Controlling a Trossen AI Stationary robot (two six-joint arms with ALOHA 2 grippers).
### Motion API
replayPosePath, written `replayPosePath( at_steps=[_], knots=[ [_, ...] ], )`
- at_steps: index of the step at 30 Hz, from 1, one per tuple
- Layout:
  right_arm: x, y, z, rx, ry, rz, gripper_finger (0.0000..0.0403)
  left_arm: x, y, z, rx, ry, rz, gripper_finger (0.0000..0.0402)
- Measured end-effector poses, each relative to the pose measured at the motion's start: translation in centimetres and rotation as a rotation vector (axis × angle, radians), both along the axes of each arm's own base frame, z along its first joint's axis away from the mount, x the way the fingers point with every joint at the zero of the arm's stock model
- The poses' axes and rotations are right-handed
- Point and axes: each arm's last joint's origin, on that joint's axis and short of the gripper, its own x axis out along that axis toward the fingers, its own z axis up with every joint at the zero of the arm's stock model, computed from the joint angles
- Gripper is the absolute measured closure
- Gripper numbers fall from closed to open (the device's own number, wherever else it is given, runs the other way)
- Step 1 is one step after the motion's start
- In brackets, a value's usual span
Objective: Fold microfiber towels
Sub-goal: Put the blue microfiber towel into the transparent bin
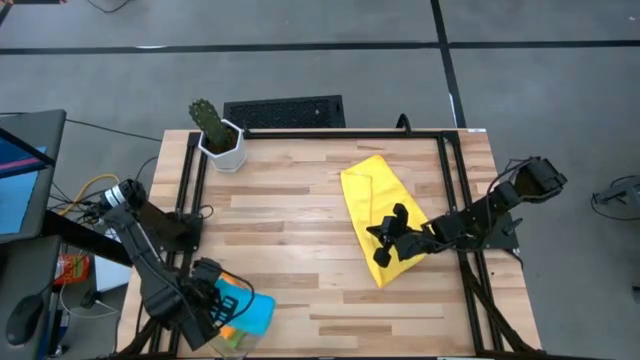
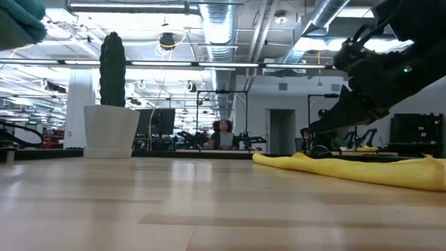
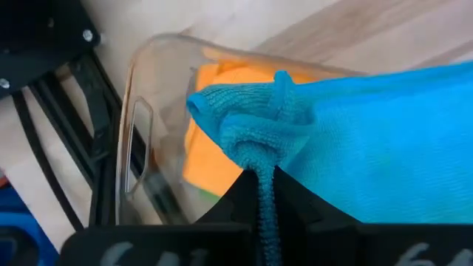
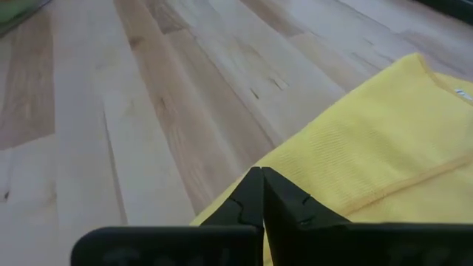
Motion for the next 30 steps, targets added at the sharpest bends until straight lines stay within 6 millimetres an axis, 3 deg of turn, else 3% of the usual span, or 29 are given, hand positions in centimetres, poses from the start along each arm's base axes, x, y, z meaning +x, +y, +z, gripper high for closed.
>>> replayPosePath(
  at_steps=[15,26,30],
  knots=[
    [0.3,-0.9,-0.1,0.040,0.017,0.002,0.0375,-2.2,-0.4,-3.5,0.076,0.112,-0.234,0.0394],
    [0.6,-1.7,-0.1,0.024,0.036,0.013,0.0376,-3.1,-0.4,-3.5,0.128,0.136,-0.375,0.0393],
    [0.8,-2.1,-0.1,0.043,0.045,0.017,0.0376,-2.9,-0.4,-3.5,0.167,0.095,-0.409,0.0374]
  ],
)
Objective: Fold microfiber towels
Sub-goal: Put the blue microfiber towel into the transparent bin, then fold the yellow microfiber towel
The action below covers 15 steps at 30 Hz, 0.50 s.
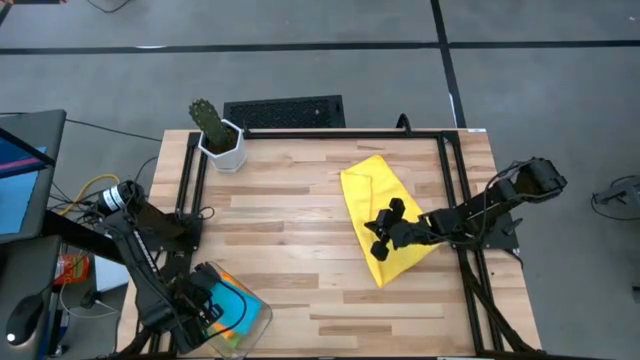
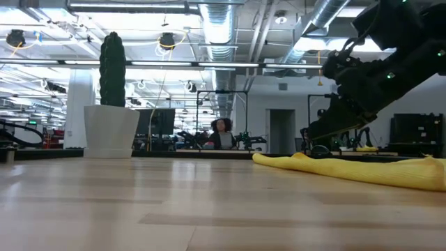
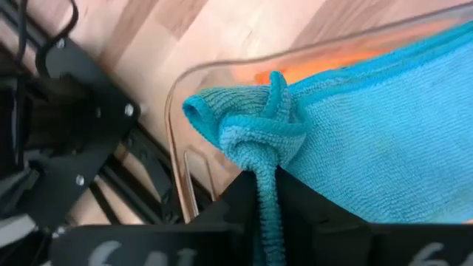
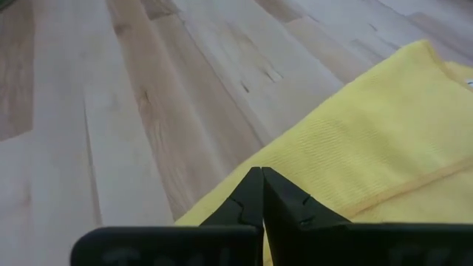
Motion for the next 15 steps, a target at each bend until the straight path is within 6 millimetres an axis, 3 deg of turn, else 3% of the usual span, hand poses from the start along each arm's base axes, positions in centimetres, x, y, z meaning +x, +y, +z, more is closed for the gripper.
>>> replayPosePath(
  at_steps=[9,15],
  knots=[
    [0.12,-0.44,-0.02,-0.002,0.011,0.008,0.0377,0.02,-0.09,-0.02,-0.012,0.014,-0.036,0.0268],
    [0.12,-0.43,-0.02,-0.023,0.019,0.026,0.0376,-0.22,0.36,0.72,0.015,0.006,0.094,0.0216]
  ],
)
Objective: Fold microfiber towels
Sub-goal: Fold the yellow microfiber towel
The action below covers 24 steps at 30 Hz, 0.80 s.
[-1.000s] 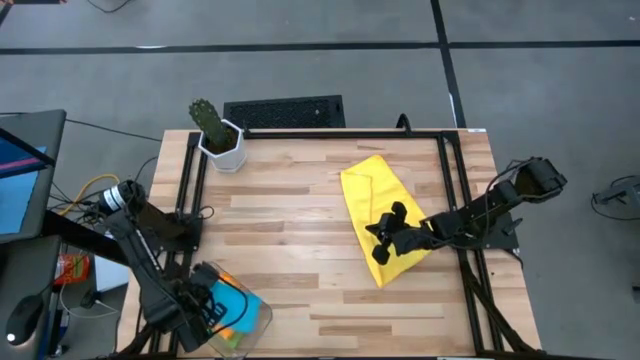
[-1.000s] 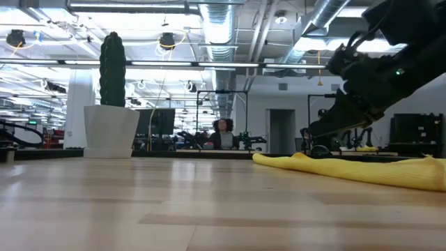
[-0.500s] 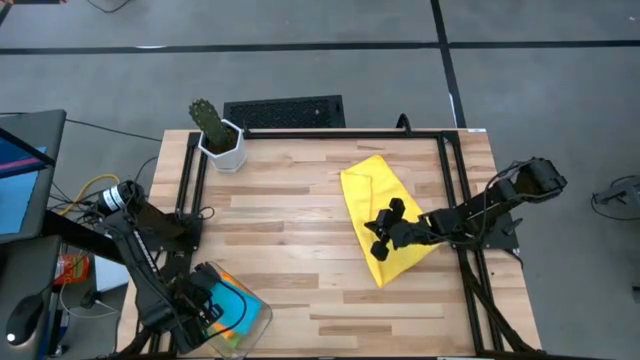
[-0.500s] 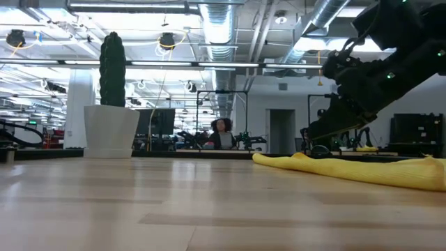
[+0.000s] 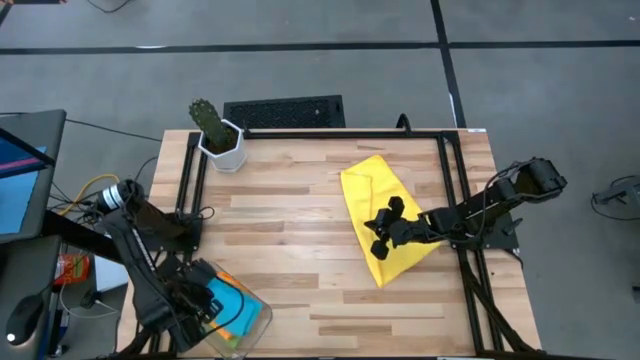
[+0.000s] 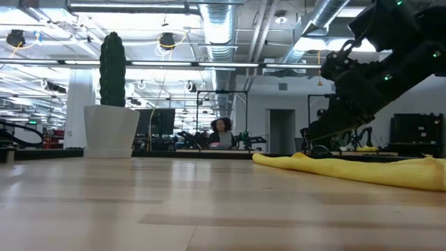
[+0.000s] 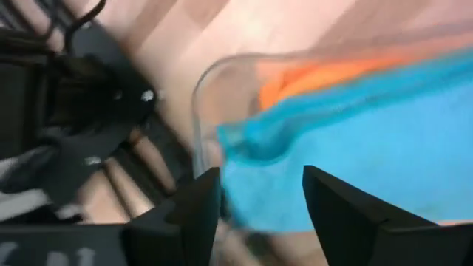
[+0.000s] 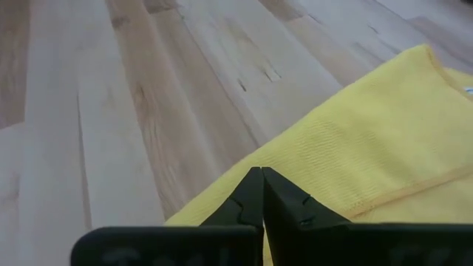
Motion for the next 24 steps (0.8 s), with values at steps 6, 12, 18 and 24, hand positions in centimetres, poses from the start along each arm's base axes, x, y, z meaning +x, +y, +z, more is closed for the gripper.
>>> replayPosePath(
  at_steps=[6,12,18,24],
  knots=[
    [0.0,0.0,0.2,-0.002,-0.002,0.013,0.0379,1.3,0.4,1.2,-0.027,-0.373,0.193,0.0215],
    [0.1,-1.1,3.3,0.100,-0.016,0.059,0.0369,4.8,4.0,3.1,0.011,-0.702,0.367,0.0221],
    [-2.0,-2.7,7.5,0.116,0.087,-0.001,0.0346,10.8,8.6,5.6,0.073,-0.831,0.109,0.0191],
    [-5.7,-3.2,9.4,0.176,0.200,-0.098,0.0301,16.7,15.8,6.2,0.192,-0.816,-0.107,0.0156]
  ],
)
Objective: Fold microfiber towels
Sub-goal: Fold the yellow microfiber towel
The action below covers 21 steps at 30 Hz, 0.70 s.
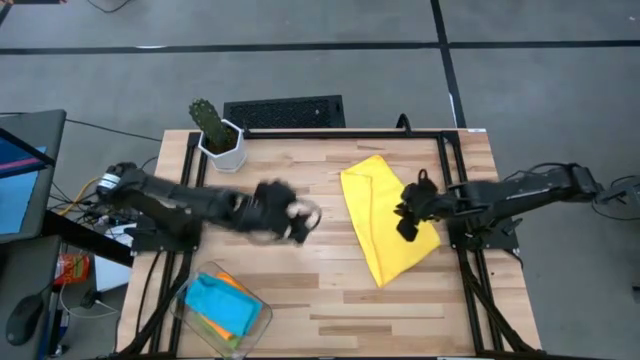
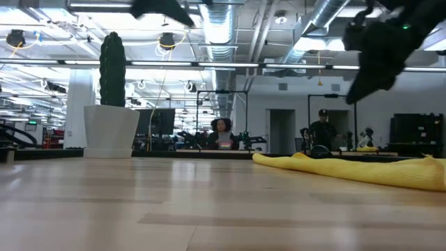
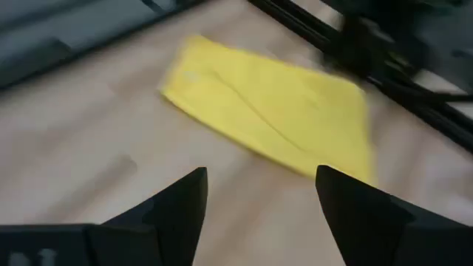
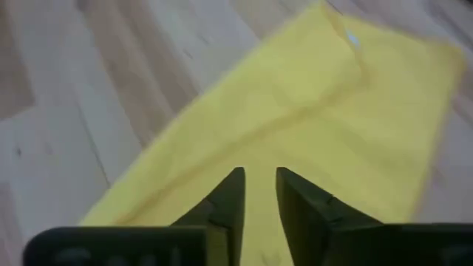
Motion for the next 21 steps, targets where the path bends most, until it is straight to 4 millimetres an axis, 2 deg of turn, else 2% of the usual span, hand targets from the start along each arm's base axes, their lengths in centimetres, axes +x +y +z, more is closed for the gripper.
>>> replayPosePath(
  at_steps=[4,6,11,16,21],
  knots=[
    [-2.1,-0.3,0.2,0.081,0.043,-0.132,0.0263,3.0,6.5,-0.4,0.096,-0.023,0.001,0.0152],
    [-2.6,-0.4,0.3,0.103,0.043,-0.174,0.0246,5.2,9.6,-1.0,0.108,-0.097,-0.044,0.0152],
    [-3.3,-0.4,0.4,0.127,0.041,-0.217,0.0223,10.3,15.6,-5.1,0.105,-0.179,-0.193,0.0152],
    [-3.5,-0.5,0.4,0.131,0.050,-0.228,0.0221,15.0,19.1,-9.1,0.145,-0.117,-0.405,0.0152],
    [-3.5,-0.5,0.4,0.133,0.046,-0.228,0.0228,18.4,21.6,-13.0,0.121,0.014,-0.499,0.0152]
  ],
)
